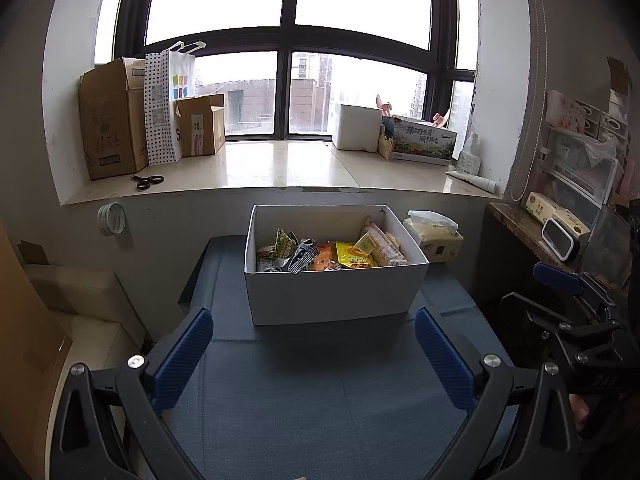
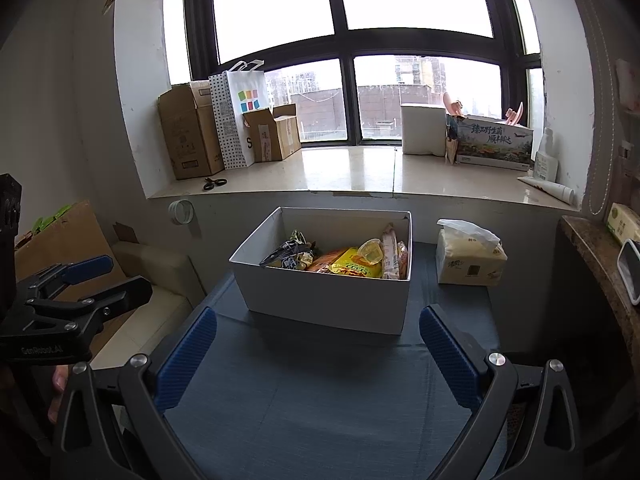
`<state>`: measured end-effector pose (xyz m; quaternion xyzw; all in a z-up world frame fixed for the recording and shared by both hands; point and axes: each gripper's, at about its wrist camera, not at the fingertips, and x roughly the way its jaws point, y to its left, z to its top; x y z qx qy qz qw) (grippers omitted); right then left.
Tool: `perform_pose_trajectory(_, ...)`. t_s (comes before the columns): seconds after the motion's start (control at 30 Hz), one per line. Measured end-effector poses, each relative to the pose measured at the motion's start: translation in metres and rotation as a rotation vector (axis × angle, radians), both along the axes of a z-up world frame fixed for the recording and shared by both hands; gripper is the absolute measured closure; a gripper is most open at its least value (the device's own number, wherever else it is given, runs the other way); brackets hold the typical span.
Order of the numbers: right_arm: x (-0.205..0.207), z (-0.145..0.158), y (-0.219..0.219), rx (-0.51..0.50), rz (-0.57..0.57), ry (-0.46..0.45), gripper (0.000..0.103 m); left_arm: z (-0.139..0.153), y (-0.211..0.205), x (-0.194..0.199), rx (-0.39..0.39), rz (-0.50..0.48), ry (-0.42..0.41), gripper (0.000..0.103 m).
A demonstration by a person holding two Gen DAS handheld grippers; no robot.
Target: Organize snacks
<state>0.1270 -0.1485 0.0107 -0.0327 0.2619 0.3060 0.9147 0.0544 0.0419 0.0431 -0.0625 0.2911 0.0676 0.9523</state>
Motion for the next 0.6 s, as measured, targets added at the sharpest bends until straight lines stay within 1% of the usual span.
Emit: perform_pose_trajectory(0.6,-0.0007,0.0012,0.0013,0.002,0.001,0.001,0.000,0.0012,0.0031,-0.0014,-0.012,0.003,0.003,0.000)
